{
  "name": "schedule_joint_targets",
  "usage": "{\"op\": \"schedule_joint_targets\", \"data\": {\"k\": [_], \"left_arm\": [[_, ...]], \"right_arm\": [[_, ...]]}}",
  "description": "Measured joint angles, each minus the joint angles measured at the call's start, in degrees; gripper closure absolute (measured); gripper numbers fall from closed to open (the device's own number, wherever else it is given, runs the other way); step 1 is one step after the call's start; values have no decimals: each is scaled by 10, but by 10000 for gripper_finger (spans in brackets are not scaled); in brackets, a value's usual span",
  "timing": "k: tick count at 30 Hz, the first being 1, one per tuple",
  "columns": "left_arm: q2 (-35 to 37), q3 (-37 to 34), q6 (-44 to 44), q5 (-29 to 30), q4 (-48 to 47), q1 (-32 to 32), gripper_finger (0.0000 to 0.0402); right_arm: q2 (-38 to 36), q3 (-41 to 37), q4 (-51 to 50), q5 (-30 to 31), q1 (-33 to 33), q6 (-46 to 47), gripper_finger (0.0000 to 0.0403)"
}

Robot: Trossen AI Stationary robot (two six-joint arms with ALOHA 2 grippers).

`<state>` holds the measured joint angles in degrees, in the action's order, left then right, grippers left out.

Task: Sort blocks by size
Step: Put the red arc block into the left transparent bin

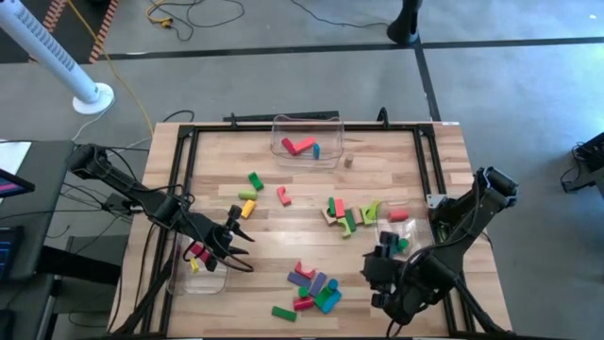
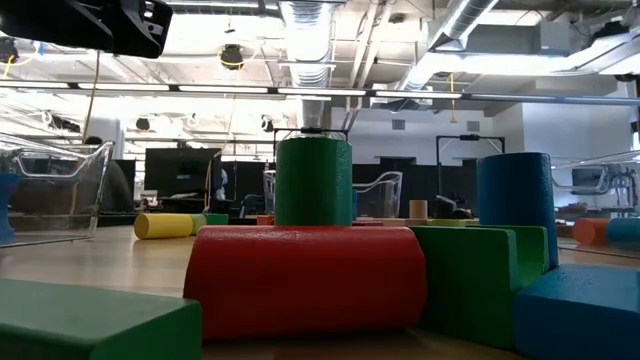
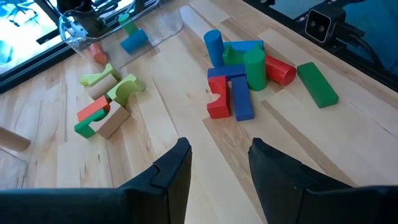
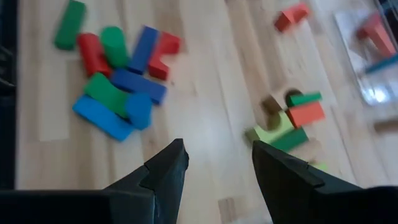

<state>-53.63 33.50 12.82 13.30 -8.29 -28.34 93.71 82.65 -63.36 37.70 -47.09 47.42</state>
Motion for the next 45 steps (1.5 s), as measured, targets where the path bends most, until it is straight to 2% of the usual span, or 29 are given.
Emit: {"op": "schedule_joint_targets", "data": {"k": [8, 37, 45], "left_arm": [[0, 0, 0, 0, 0, 0, 249], [-1, 0, 5, 0, 7, 0, 249], [-65, 0, 25, -4, 45, 11, 249]], "right_arm": [[0, 0, 63, 0, 4, -69, 186], [0, 0, 80, 0, 30, -103, 186], [0, -4, 84, -1, 34, -105, 186]]}}
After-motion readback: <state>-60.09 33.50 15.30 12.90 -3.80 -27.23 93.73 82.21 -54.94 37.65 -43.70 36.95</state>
